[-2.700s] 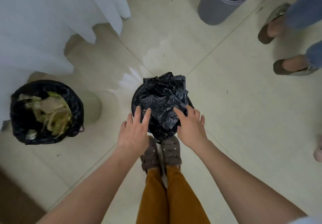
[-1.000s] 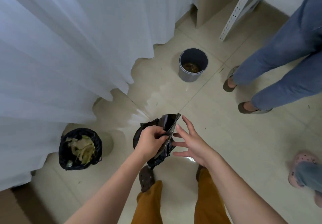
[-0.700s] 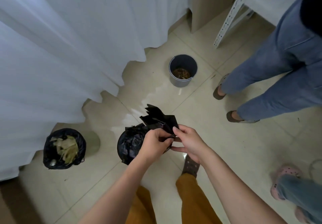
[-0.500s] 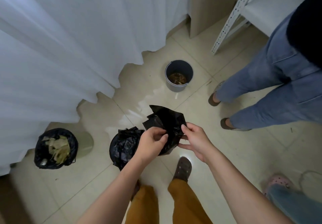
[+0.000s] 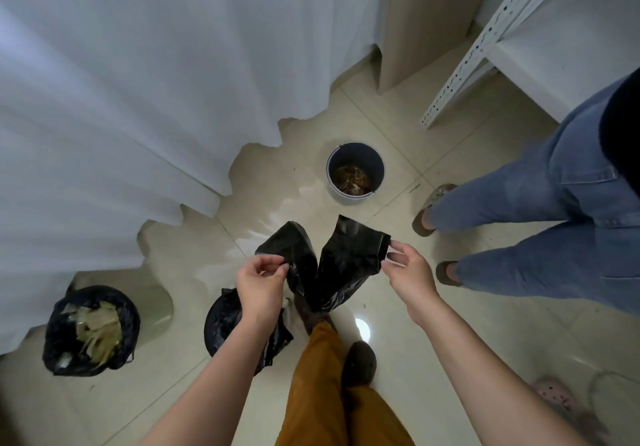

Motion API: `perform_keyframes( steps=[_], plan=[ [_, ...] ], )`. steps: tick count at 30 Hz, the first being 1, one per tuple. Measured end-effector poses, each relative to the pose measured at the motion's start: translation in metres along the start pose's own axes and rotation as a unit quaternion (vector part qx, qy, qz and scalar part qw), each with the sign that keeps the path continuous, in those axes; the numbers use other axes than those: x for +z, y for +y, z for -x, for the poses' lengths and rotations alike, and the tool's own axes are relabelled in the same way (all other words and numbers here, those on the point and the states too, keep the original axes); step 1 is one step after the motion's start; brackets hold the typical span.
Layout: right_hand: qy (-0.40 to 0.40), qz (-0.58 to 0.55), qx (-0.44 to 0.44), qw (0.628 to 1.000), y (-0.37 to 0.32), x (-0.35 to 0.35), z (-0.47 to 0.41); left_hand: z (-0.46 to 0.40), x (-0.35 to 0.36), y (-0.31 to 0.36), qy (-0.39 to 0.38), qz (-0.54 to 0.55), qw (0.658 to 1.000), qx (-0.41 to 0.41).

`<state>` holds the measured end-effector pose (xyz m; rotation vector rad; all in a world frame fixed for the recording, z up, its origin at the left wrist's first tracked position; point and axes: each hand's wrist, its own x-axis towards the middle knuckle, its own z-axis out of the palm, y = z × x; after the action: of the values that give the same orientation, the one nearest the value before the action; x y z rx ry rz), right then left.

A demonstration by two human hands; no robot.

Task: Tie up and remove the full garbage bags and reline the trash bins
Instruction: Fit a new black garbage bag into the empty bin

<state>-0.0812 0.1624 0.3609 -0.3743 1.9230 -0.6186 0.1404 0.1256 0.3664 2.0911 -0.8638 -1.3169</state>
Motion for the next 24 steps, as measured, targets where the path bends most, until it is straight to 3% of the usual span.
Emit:
perform_keyframes(
  steps=[3, 5, 7, 12, 18, 21, 24],
  plan=[
    [0.039, 0.091, -0.02, 0.995, -0.024, 0.005, -0.022, -0.023, 0.011, 0.022, -0.027, 0.009, 0.999, 0.019],
    [0.031, 0.091, -0.047, 0.994, -0.041, 0.015, -0.035, -0.035, 0.016, 0.035, -0.061, 0.009, 0.998, 0.031],
    [-0.017, 0.054, -0.053, 0.997, -0.059, 0.03, -0.041, -0.044, 0.02, 0.046, -0.093, 0.011, 0.995, 0.044],
    [-0.165, -0.071, 0.027, 0.983, -0.092, 0.068, -0.046, -0.054, 0.031, 0.058, -0.13, -0.003, 0.988, 0.083],
    [-0.195, -0.145, 0.063, 0.968, -0.097, 0.086, -0.061, -0.061, 0.044, 0.043, -0.176, 0.003, 0.978, 0.109],
    [-0.209, -0.12, 0.049, 0.969, -0.092, 0.09, -0.07, -0.064, 0.047, 0.036, -0.193, 0.044, 0.978, 0.062],
    [-0.204, -0.089, 0.038, 0.974, -0.082, 0.089, -0.08, -0.071, 0.049, 0.03, -0.174, 0.123, 0.976, -0.045]
  ],
)
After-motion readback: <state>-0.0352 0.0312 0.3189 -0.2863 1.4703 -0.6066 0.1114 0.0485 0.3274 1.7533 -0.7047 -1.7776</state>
